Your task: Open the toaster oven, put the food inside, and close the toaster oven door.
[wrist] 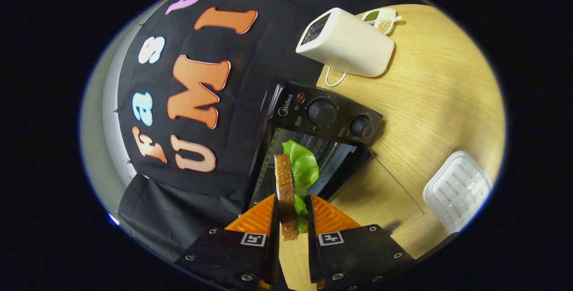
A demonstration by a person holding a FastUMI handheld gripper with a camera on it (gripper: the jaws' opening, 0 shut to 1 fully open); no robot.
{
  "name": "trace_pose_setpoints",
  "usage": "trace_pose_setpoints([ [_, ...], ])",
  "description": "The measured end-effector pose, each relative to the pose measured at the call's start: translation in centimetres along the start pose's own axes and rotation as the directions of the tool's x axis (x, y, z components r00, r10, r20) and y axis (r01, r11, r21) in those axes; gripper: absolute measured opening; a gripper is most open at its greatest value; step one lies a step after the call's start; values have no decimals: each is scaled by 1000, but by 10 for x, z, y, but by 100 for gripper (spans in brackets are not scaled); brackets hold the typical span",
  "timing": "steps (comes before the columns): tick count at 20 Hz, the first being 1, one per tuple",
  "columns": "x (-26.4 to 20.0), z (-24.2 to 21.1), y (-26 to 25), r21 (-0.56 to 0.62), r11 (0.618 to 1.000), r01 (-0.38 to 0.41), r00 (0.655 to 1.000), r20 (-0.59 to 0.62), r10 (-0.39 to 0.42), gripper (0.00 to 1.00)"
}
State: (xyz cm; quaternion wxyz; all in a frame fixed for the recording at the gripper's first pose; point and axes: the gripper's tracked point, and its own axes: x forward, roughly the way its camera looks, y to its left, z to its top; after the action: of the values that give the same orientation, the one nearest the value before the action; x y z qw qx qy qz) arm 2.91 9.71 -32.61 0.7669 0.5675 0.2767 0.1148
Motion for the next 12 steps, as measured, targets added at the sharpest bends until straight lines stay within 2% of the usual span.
trace_pose_setpoints([
  [3, 20, -8, 3, 49, 999, -18, 995, 95, 13, 28],
  [6, 40, -18, 2, 45, 999, 4, 987, 158, -11, 28],
  [10, 57, -23, 10, 76, 997, -21, 968, 251, 1, 28],
  [12, 73, -25, 10, 101, 995, -9, 961, 277, -20, 28],
])
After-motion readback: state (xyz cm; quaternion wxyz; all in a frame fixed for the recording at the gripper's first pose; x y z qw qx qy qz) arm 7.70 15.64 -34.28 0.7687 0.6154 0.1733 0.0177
